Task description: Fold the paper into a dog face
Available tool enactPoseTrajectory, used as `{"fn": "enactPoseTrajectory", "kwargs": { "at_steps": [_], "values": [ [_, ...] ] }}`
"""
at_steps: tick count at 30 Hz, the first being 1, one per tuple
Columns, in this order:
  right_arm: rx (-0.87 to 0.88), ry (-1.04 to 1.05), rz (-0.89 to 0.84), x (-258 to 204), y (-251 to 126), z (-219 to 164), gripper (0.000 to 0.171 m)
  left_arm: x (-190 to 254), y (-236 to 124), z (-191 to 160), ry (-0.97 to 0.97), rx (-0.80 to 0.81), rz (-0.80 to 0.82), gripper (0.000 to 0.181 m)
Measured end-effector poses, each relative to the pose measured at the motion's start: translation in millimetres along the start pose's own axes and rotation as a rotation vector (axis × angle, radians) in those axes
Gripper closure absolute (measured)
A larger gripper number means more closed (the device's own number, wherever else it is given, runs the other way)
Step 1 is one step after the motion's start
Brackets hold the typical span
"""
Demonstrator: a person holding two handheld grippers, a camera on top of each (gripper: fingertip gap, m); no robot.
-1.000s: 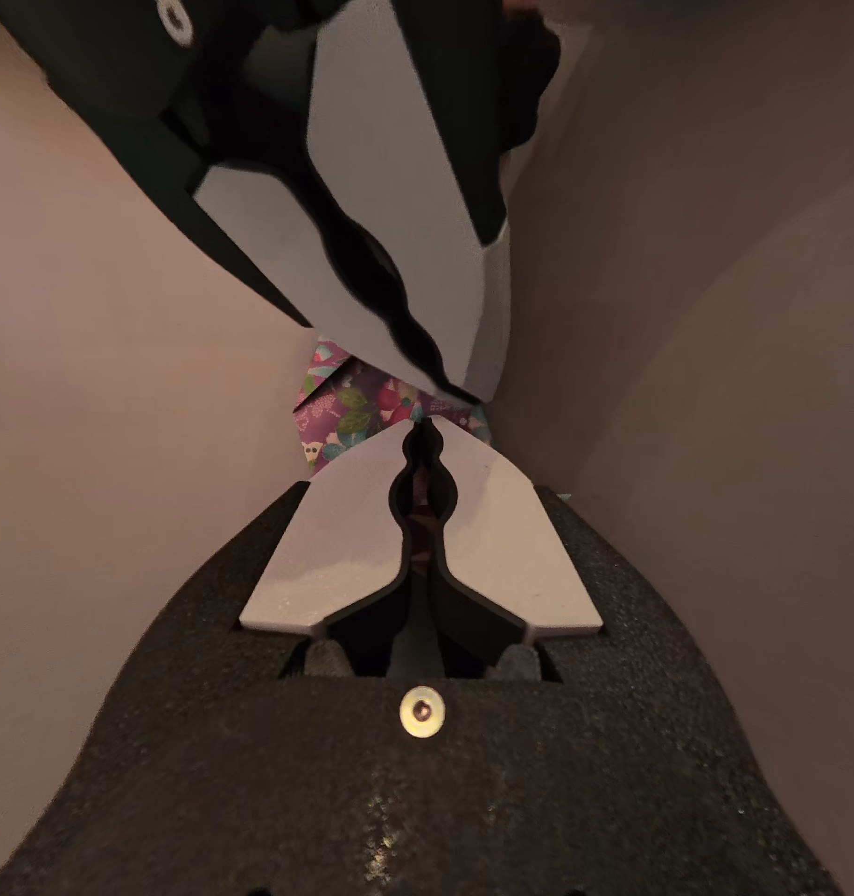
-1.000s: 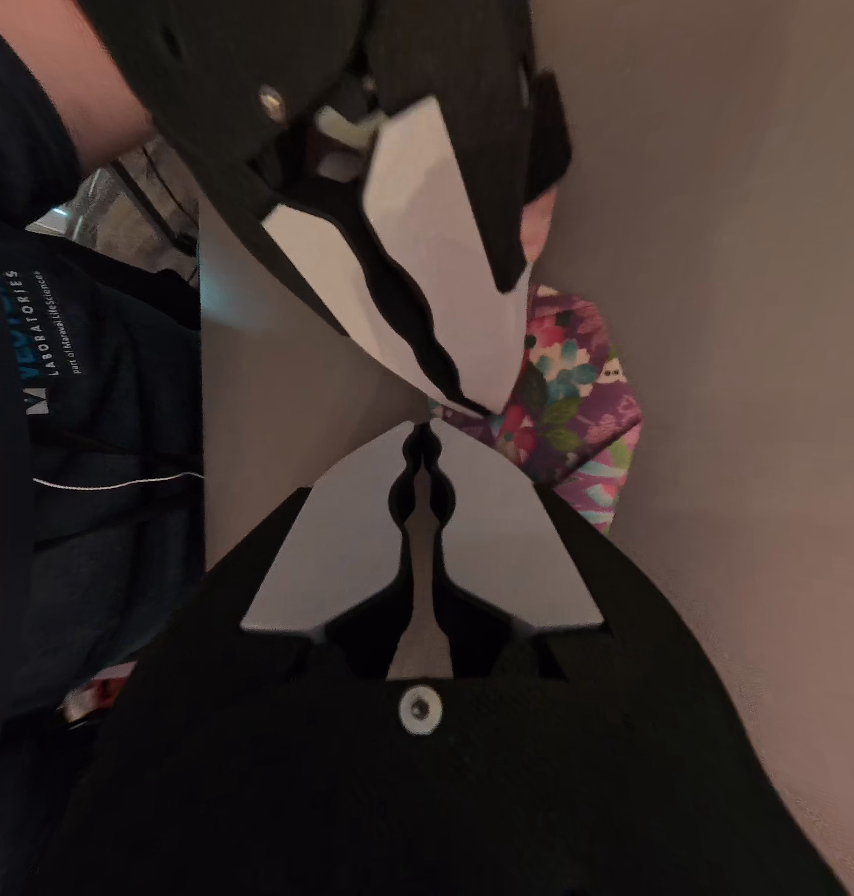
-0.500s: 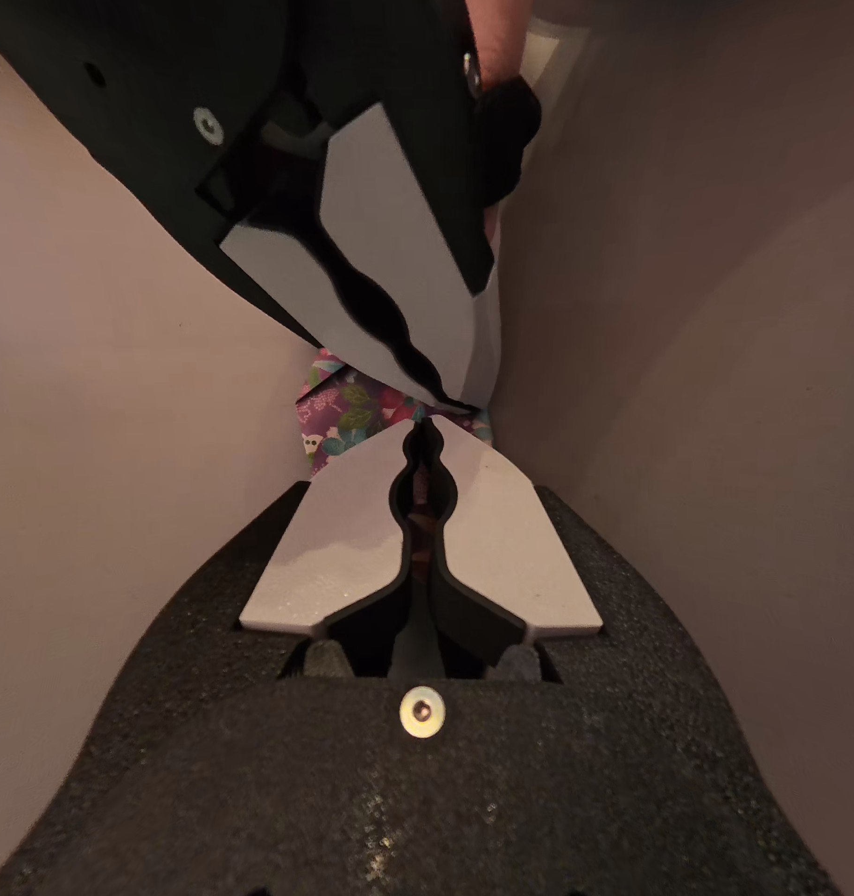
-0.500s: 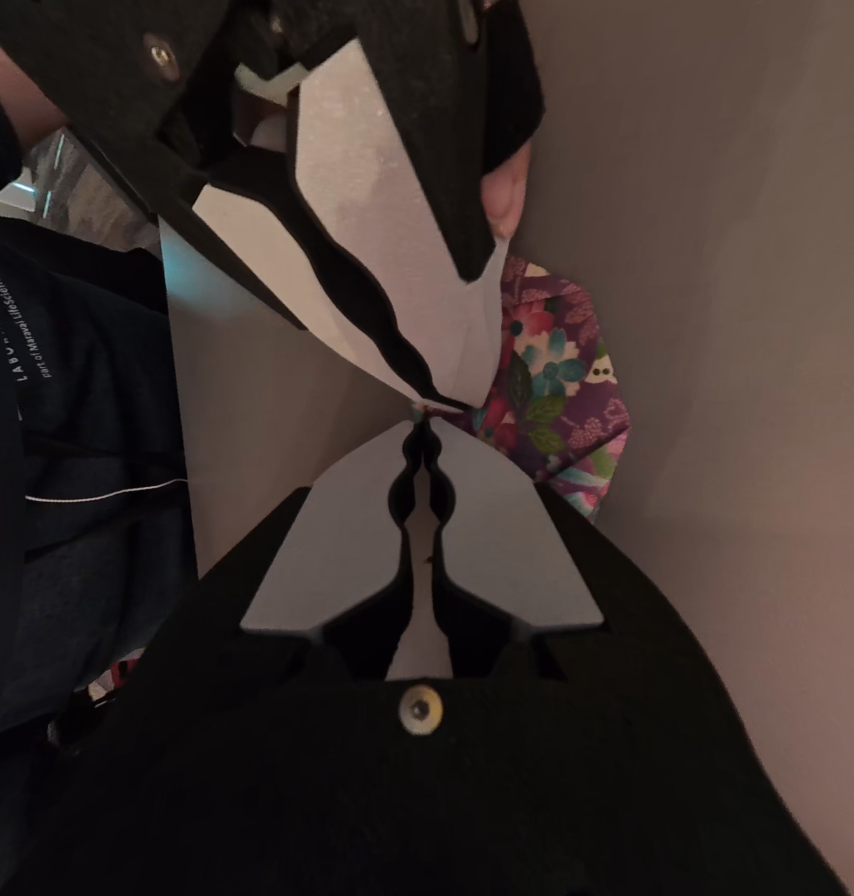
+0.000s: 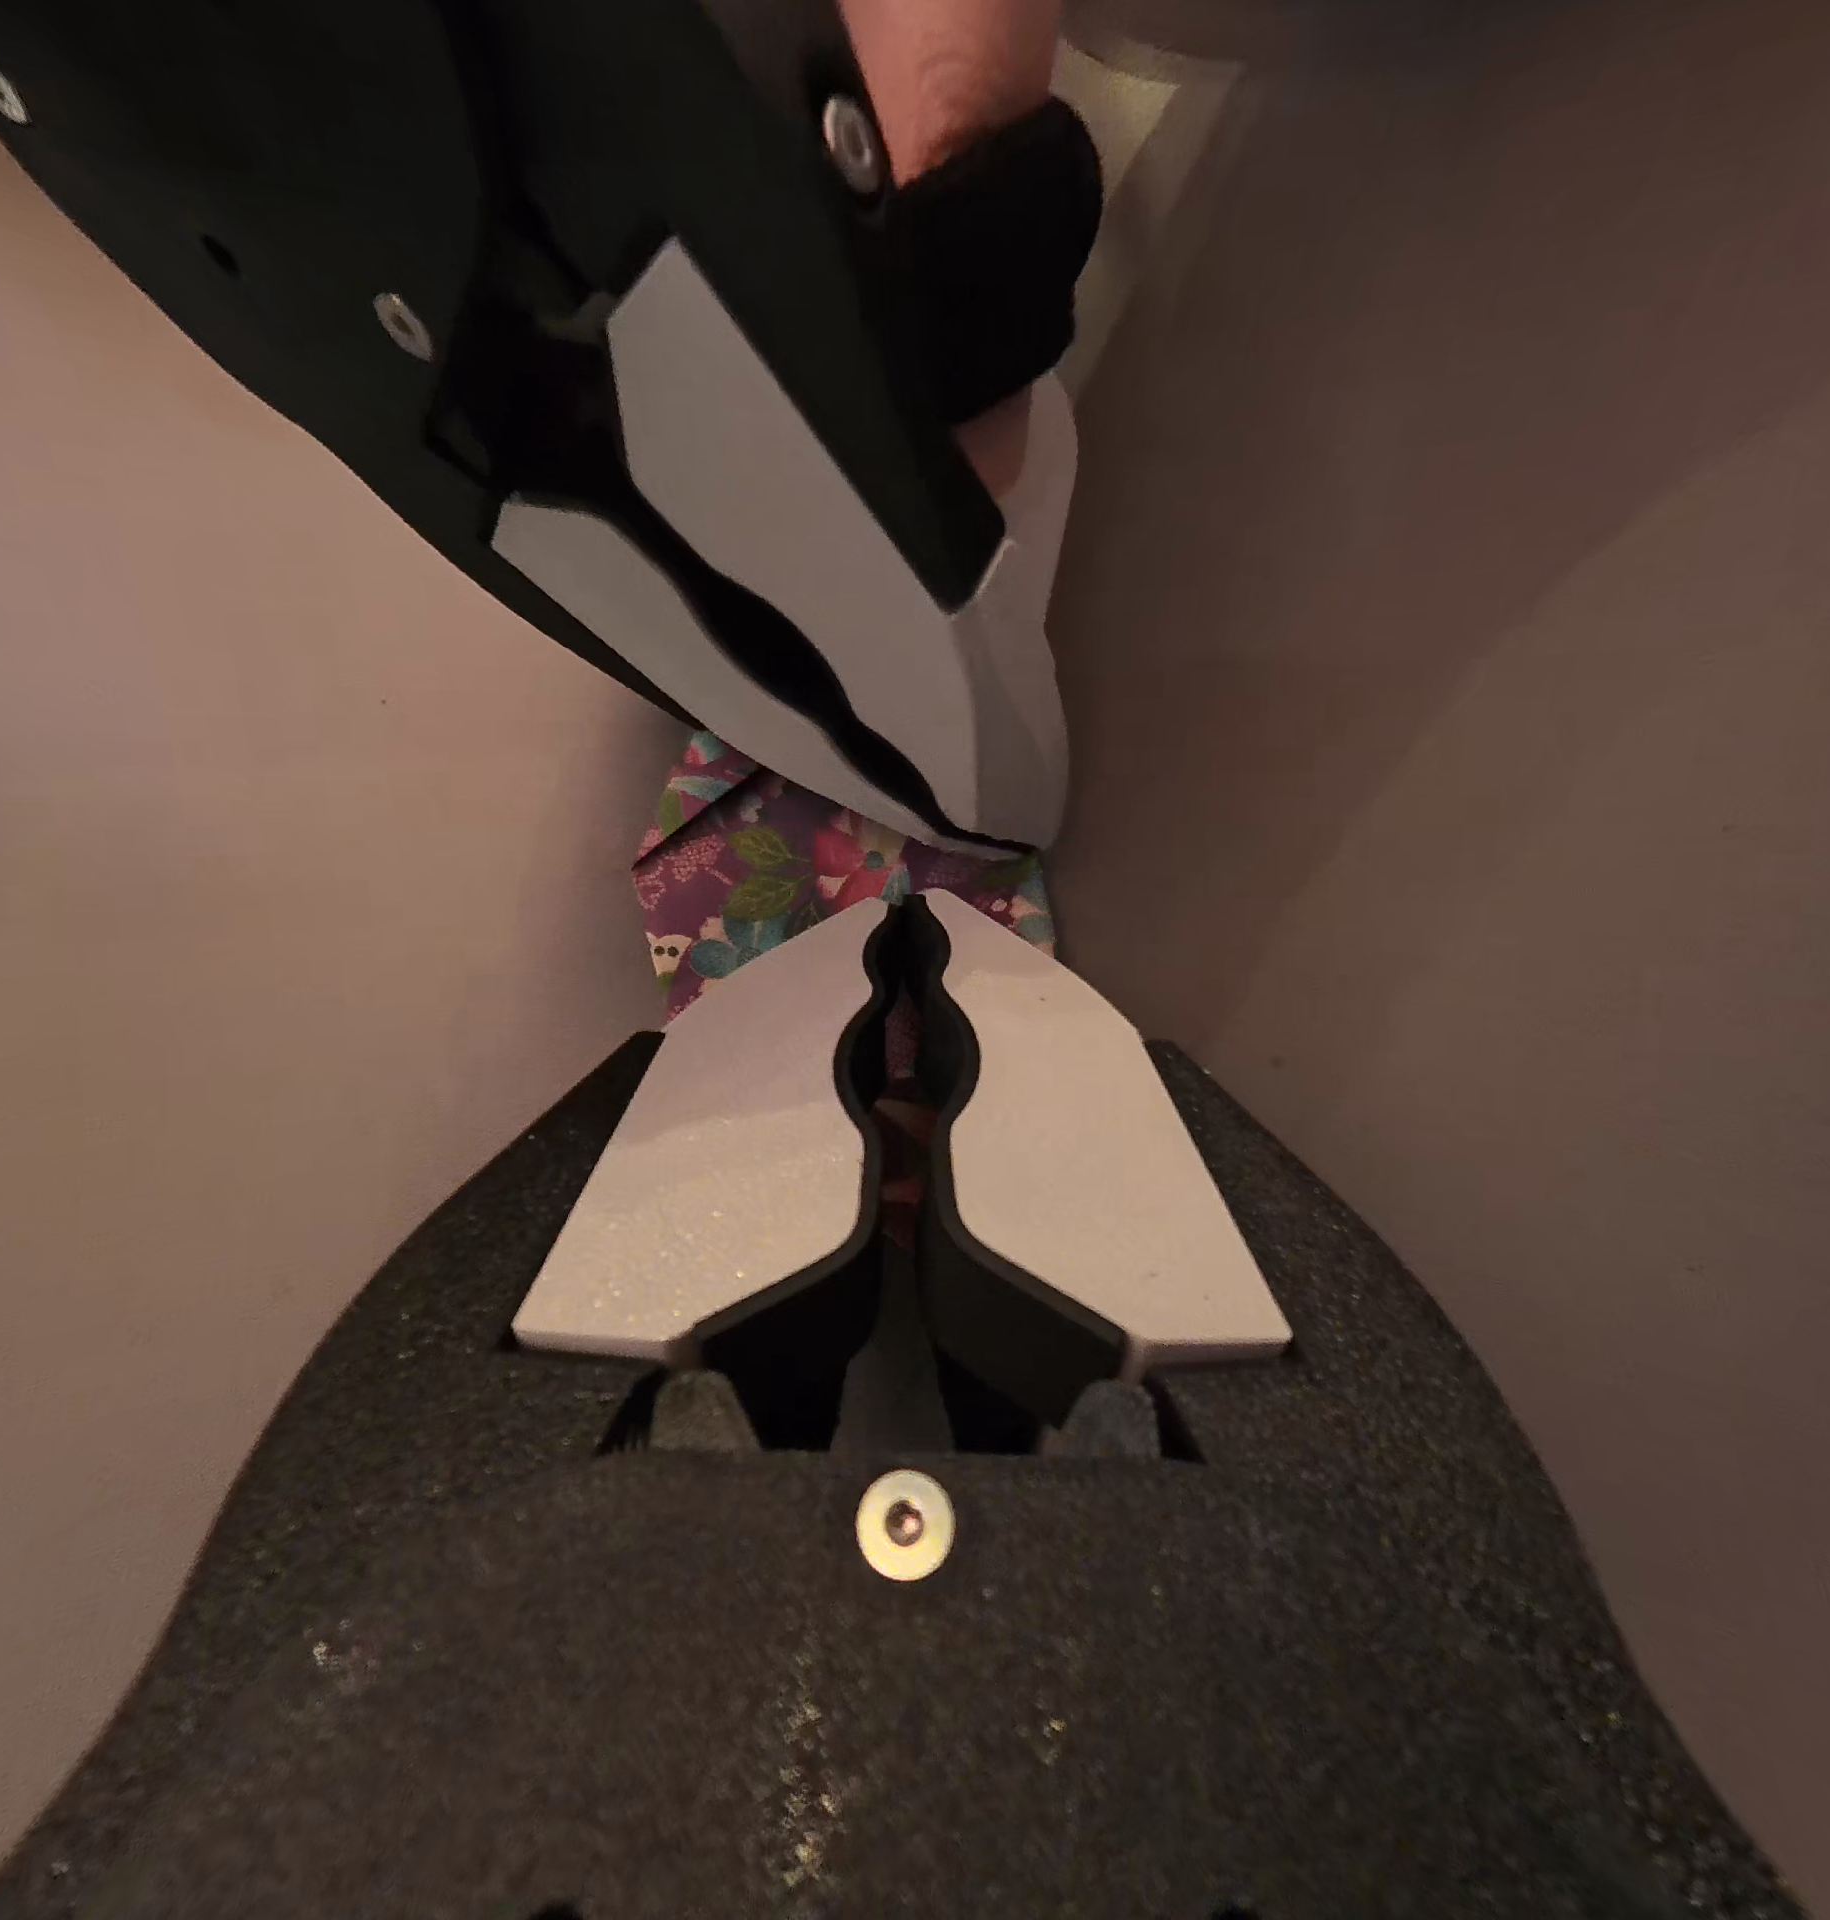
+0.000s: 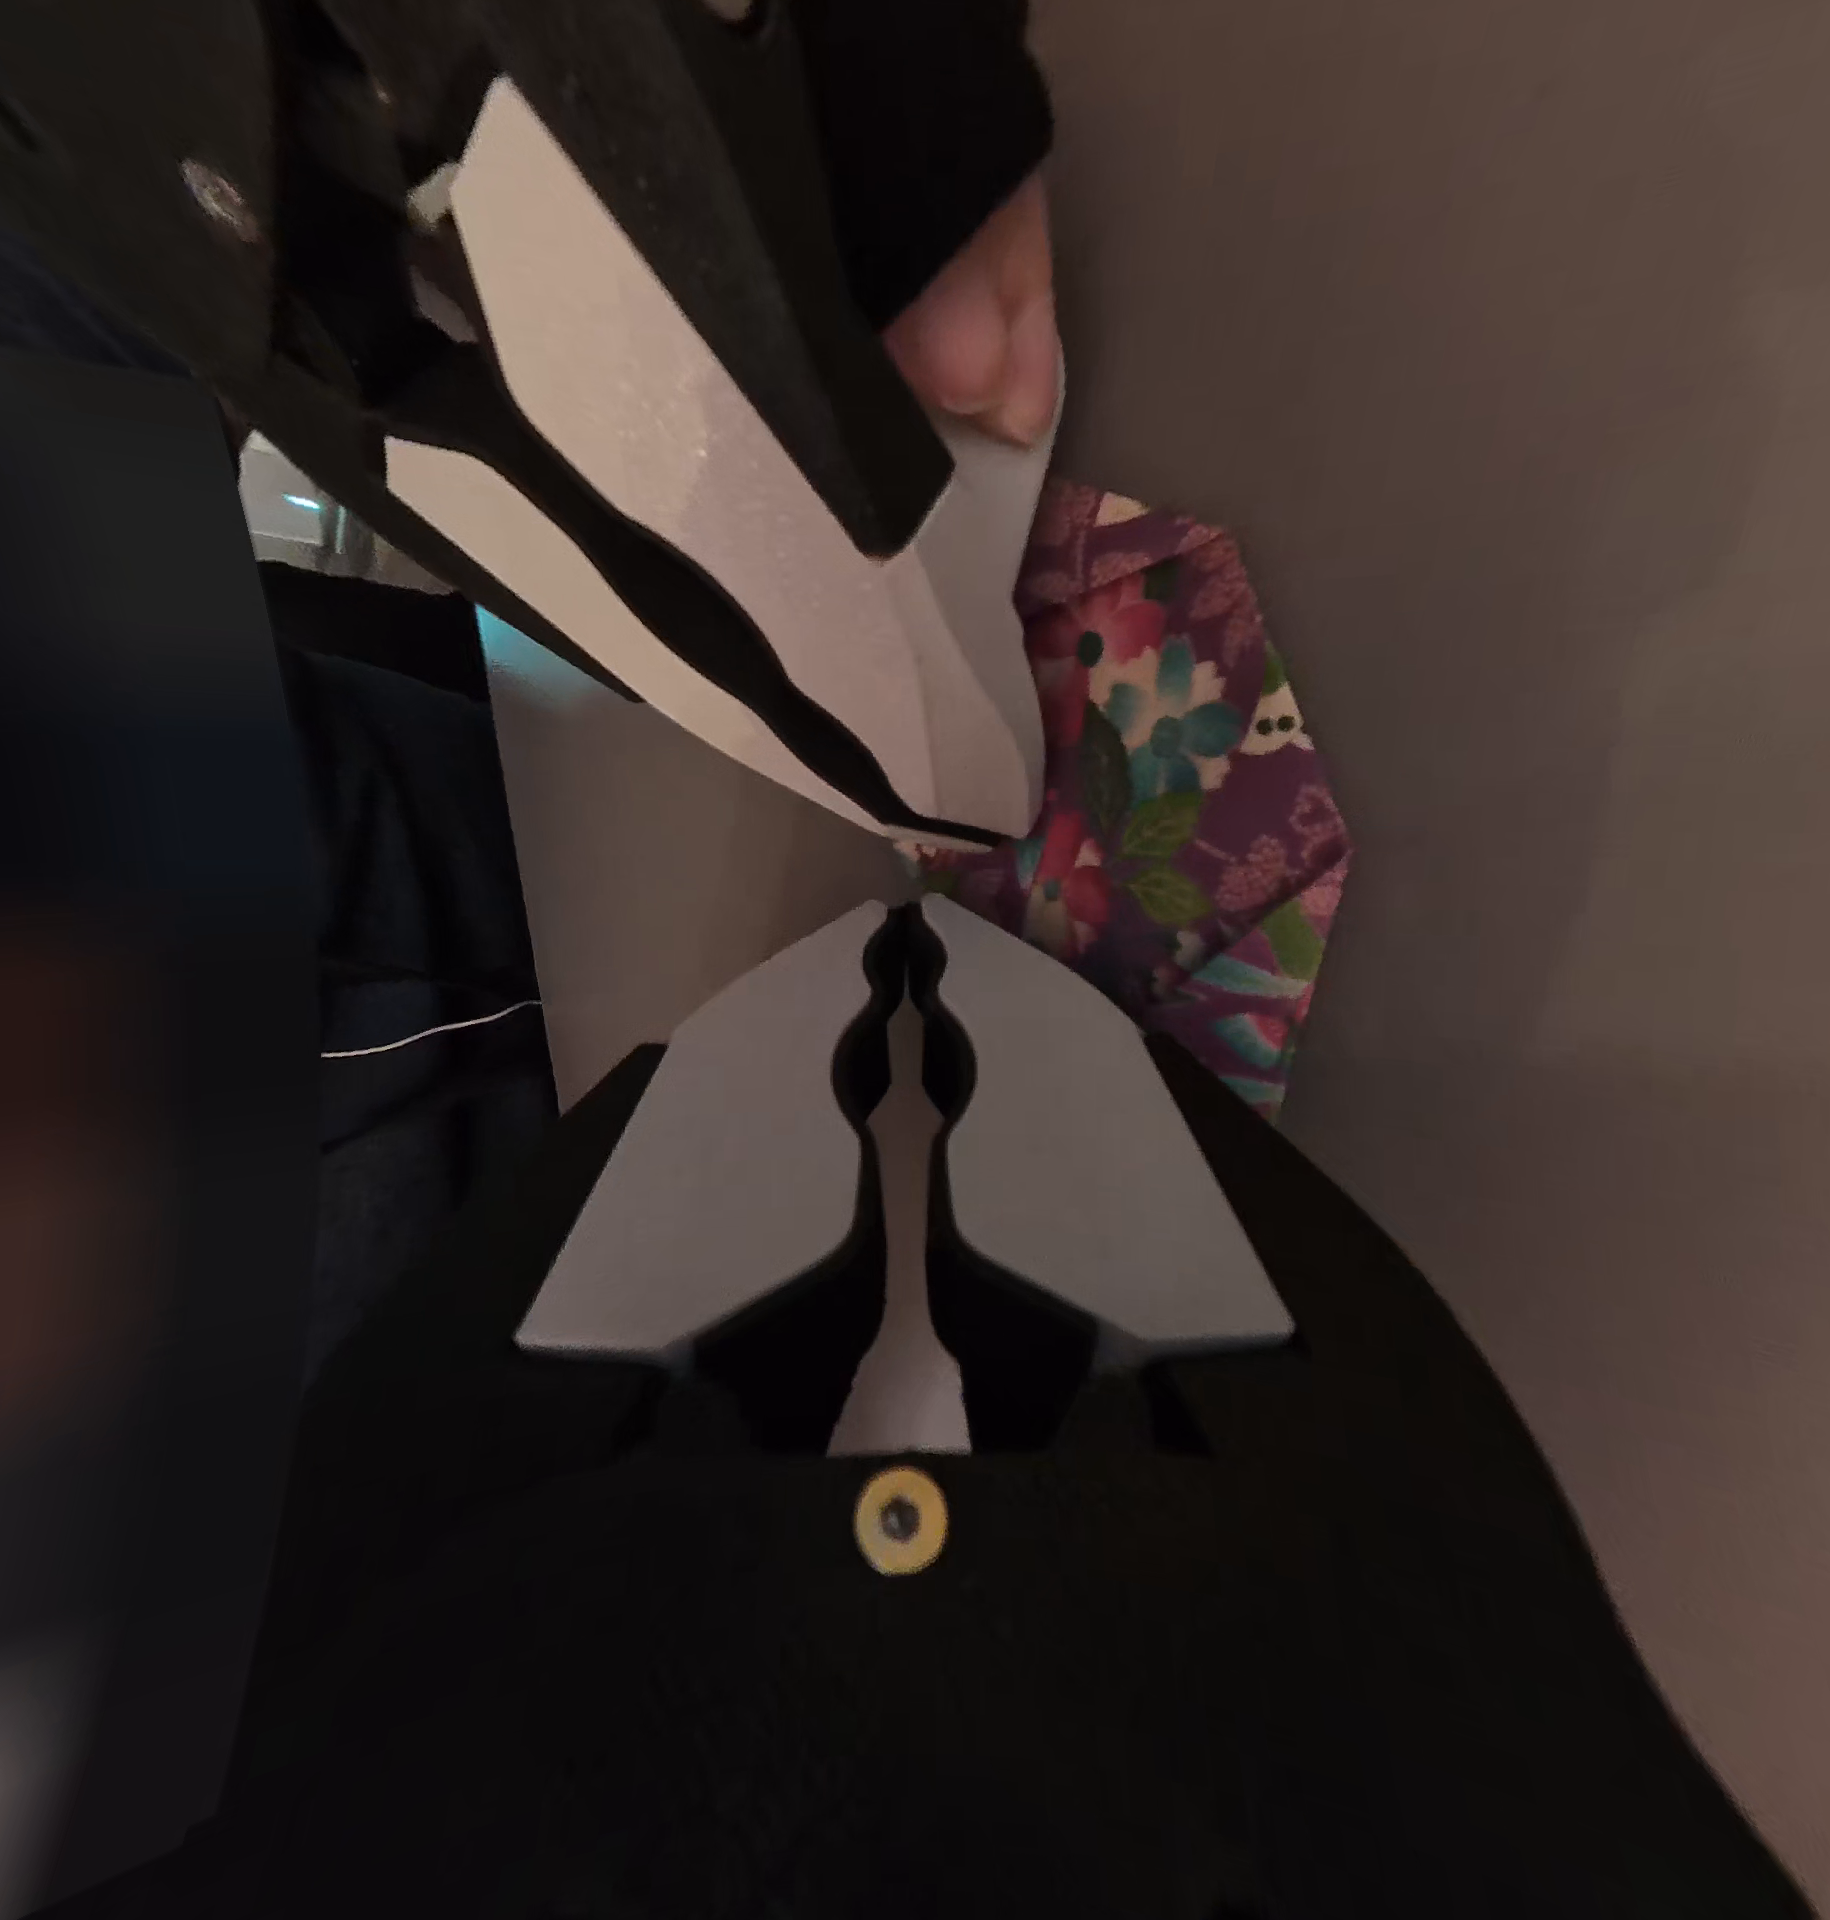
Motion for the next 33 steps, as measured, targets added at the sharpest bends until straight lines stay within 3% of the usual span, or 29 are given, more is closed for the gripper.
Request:
{"fn": "enactPoseTrajectory", "kwargs": {
  "at_steps": [19, 26, 33],
  "values": [
    [-0.018, -0.024, -0.015, -2, -2, -4, 0.169, -1, 0, -1, 0.002, 0.009, -0.007, 0.181],
    [-0.017, 0.087, 0.069, 9, -4, -7, 0.169, -1, 0, -1, 0.0, 0.012, -0.01, 0.181],
    [-0.034, 0.096, 0.046, 10, -7, -10, 0.169, -1, 0, -1, 0.0, 0.015, -0.012, 0.181]
  ]
}}
Point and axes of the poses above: each gripper's, where its closed fingertips meet, y out along the fingers, z out of its top, x = y × z across the jaws, the point moved 10 cm from there along -y, back along the fingers, and after that the axes turned 14 degrees about y, right-handed, at the moved point
